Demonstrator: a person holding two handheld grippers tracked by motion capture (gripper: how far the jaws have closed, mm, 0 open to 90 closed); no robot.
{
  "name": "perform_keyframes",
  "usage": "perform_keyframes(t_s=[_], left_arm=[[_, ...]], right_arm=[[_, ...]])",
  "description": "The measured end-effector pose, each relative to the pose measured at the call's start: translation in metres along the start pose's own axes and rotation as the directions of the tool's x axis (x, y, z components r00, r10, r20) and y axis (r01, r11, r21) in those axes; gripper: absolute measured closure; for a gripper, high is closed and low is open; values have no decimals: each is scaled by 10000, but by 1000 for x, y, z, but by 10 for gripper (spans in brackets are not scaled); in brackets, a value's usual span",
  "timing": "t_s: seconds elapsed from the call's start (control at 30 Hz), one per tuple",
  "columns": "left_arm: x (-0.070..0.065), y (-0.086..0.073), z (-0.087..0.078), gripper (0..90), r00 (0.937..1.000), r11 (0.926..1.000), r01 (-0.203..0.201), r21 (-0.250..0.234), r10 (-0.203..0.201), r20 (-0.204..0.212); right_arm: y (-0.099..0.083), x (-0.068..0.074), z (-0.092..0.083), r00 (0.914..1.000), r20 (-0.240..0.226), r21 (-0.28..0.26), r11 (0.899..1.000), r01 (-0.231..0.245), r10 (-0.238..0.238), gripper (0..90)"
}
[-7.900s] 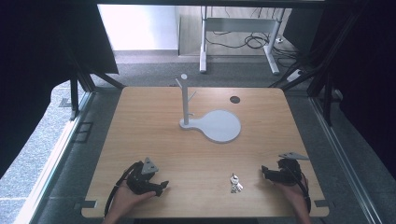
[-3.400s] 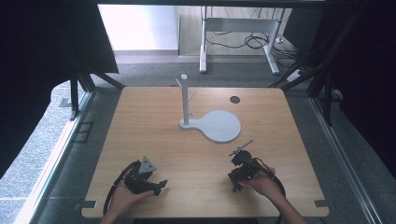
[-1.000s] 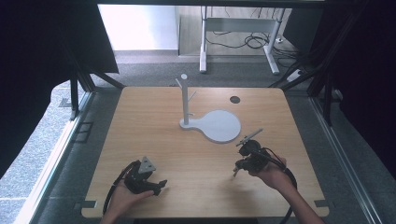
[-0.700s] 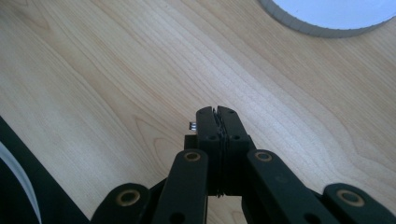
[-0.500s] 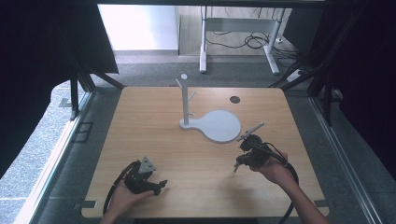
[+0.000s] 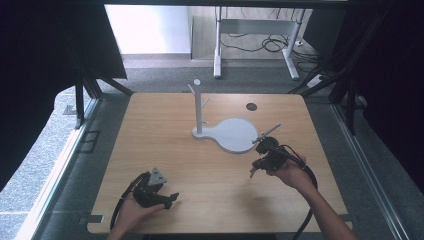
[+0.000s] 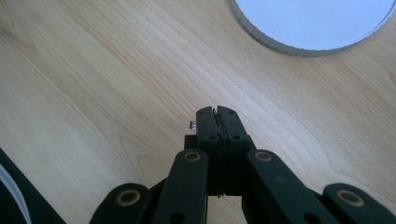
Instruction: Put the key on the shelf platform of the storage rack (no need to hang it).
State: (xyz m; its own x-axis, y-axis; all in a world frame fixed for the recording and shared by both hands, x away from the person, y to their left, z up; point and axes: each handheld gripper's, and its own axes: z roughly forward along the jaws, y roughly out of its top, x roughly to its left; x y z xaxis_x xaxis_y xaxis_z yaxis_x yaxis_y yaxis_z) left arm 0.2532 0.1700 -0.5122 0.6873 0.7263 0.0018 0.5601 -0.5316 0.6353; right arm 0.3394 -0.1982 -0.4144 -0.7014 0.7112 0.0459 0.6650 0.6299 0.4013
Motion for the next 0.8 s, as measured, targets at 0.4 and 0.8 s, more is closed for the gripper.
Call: perform_keyframes(t_s=[0.4,0.8], left_arm=[[0,0,1,211,10000,10000,-17,34,17,5],[1,-1,-1,211,10000,10000,71,-29,-71,-9]], right_arm=[[15,-8,1,10000,-10,90,10000,-4,4,896],[31,-16,5,9999,-60,27,9999,-125,125,896]])
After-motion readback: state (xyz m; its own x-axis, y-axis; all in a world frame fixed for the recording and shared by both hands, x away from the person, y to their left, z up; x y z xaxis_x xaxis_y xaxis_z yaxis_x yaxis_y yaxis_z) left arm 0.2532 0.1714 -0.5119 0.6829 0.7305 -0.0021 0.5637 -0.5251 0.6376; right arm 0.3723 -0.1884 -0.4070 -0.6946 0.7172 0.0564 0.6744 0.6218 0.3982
